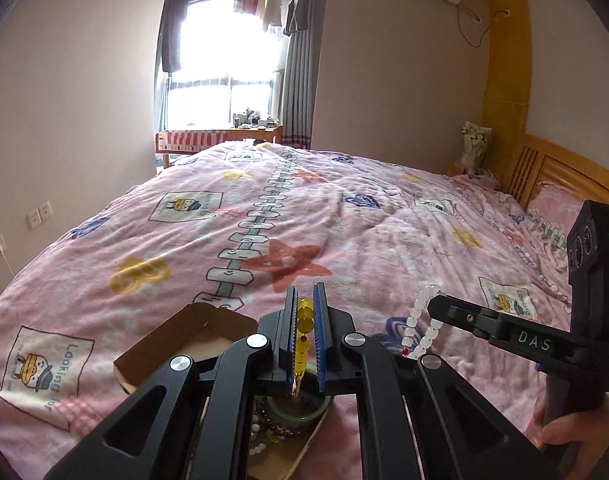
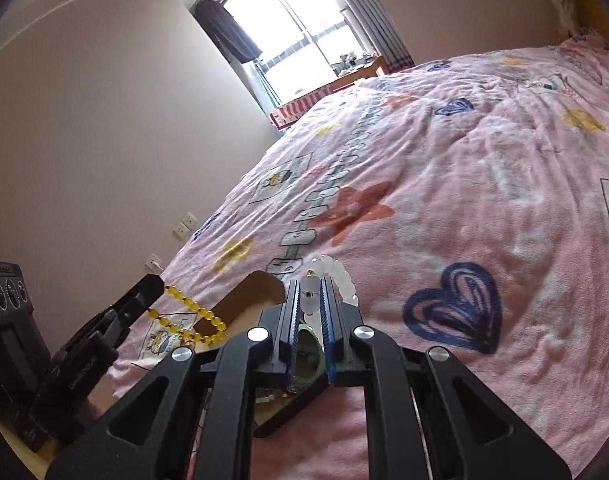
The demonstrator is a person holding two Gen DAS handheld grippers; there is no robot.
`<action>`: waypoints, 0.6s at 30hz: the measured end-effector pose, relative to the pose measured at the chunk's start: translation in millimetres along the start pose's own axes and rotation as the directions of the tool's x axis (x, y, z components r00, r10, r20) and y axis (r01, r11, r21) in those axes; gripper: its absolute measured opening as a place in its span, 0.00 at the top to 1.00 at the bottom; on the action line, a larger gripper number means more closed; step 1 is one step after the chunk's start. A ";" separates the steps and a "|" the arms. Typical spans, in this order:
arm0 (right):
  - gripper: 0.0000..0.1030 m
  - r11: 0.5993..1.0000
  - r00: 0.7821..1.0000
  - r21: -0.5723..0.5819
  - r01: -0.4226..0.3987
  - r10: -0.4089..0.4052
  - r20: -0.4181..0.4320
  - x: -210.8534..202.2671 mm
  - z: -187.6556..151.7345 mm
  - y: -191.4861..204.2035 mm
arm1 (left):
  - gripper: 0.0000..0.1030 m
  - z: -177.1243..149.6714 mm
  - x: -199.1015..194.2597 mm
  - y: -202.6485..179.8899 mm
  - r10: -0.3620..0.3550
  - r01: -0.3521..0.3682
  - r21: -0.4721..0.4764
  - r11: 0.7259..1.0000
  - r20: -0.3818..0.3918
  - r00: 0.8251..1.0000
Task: Organize jewelry
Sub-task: 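Carry yellow bracelet in left tool over box while right tool carries white bracelet there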
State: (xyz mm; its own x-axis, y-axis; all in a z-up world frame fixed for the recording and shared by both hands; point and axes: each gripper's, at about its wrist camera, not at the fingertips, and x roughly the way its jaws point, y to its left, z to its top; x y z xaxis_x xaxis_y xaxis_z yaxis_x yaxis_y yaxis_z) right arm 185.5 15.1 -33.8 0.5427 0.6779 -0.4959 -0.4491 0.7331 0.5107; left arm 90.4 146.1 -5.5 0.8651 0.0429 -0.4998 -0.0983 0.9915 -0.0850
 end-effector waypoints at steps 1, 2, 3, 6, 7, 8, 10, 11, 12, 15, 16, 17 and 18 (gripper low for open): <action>0.89 1.000 1.000 -0.007 -0.011 0.011 -0.001 2.7 -0.6 8.2 | 0.92 -0.6 -1.6 4.1 0.002 -0.002 -0.005 1.000 -0.001 1.000; 0.89 1.000 1.000 -0.014 -0.022 0.022 -0.005 6.2 -1.3 16.1 | 0.92 -1.3 -3.2 7.9 0.003 -0.003 -0.011 1.000 0.000 1.000; 0.89 0.999 1.000 -0.022 -0.028 0.028 -0.010 10.0 -2.3 22.7 | 0.92 -2.3 -4.8 11.1 0.003 -0.003 -0.014 1.000 -0.002 1.000; 0.89 0.999 0.999 -0.022 -0.026 0.025 -0.029 23.7 -5.7 39.0 | 0.91 -5.1 -8.3 20.1 0.019 -0.019 -0.018 1.000 -0.008 1.000; 0.89 0.999 0.999 -0.021 -0.026 0.025 -0.032 27.9 -6.7 42.8 | 0.91 -6.0 -9.6 24.1 0.023 -0.024 -0.021 1.000 -0.010 1.000; 0.89 0.999 0.999 -0.018 -0.028 0.027 -0.038 33.1 -7.6 45.9 | 0.92 -6.7 -9.2 27.7 0.026 -0.026 -0.026 0.999 -0.014 1.000; 0.89 0.999 0.998 -0.009 -0.032 0.031 -0.052 44.0 -10.1 51.5 | 0.92 -8.0 -8.4 36.6 0.037 -0.037 -0.035 0.999 -0.024 0.999; 0.89 1.000 0.998 -0.012 -0.028 0.027 -0.057 49.0 -11.3 54.4 | 0.91 -8.8 -8.0 42.3 0.045 -0.046 -0.043 0.998 -0.027 0.999; 0.89 1.000 0.998 -0.018 -0.021 0.020 -0.061 53.9 -12.4 56.9 | 0.91 -9.6 -7.5 47.5 0.049 -0.050 -0.051 0.997 -0.031 0.998; 0.89 1.000 0.997 -0.023 -0.016 0.014 -0.078 67.3 -15.3 61.4 | 0.92 -12.5 -4.1 58.9 0.054 -0.057 -0.072 0.996 -0.048 0.997; 0.89 1.000 0.996 -0.018 -0.021 0.019 -0.082 70.9 -16.5 62.0 | 0.91 -13.9 -2.1 59.7 0.056 -0.060 -0.071 0.996 -0.056 0.997; 0.89 1.000 0.996 -0.012 -0.023 0.022 -0.087 74.3 -17.5 63.0 | 0.91 -15.4 -0.7 60.2 0.060 -0.064 -0.066 0.996 -0.062 0.996; 0.89 1.000 0.995 -0.010 -0.026 0.025 -0.094 77.9 -18.6 64.2 | 0.91 -17.0 0.7 60.0 0.063 -0.067 -0.060 0.996 -0.068 0.996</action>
State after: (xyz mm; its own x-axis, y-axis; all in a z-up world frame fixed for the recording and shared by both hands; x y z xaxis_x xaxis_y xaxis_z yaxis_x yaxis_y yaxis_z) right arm 185.7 116.1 -52.7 0.4621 0.6983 -0.5467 -0.4702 0.7156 0.5166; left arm 76.7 203.6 -25.6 0.8214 0.0971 -0.5620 -0.1856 0.9773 -0.1024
